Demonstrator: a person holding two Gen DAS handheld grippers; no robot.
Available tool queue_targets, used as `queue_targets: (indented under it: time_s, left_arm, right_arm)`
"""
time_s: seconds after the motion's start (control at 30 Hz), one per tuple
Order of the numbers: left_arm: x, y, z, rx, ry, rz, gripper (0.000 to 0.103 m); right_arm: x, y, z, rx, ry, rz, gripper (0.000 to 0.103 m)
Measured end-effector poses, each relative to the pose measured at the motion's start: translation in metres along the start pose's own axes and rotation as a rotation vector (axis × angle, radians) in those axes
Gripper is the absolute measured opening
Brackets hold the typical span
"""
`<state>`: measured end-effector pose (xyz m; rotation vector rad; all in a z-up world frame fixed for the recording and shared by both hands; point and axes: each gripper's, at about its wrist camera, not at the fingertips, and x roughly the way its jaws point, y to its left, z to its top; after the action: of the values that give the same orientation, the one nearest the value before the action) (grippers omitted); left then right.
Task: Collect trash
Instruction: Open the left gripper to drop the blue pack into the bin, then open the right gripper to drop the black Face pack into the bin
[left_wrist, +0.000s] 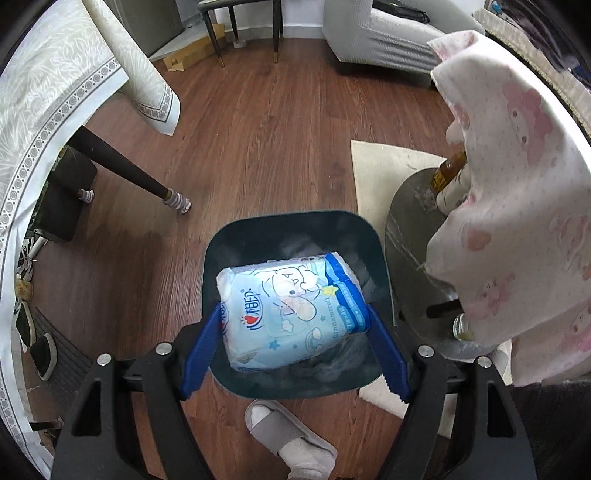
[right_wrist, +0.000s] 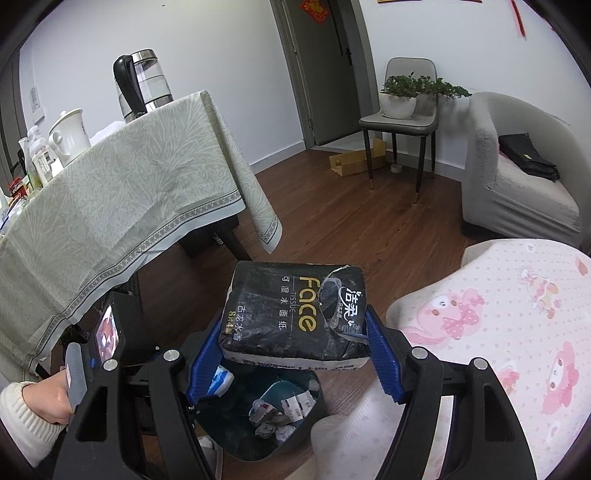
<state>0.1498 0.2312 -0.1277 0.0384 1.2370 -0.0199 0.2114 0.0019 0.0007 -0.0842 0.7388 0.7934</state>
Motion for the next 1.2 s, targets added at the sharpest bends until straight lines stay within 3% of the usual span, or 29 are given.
queue_targets:
  time_s: [0.27,0.37,0.6,1.03,1.2]
  left_arm:
    - [0.004,0.010,-0.008,0.015,0.033,0.005,0.082]
    - [0.003,0.013,-0.010,0.011,0.029,-0.005,0.087]
    - [-0.007,0.027,-0.011,-0.024,0.002,-0.013,0.086]
    - [-0.063,0.052,0.000,-0.113,-0.230,-0.002,0.068]
    - [-0.083,0.060,0.004,-0.141,-0.286,-0.002,0.063]
  right_arm:
    - [0.017,0.013,-0.001,-0.010,0.028,0.014,0.072]
    - [0.024,0.021,-0.002,-0.024,0.042,0.019,0.072]
    - [0.042,0.034,-0.006,-0.032,0.089,0.023,0.072]
    - [0.083,0.065,-0.026,-0.085,0.199,0.039,0.072]
    - [0.101,0.072,-0.041,-0.096,0.252,0.045,0.072]
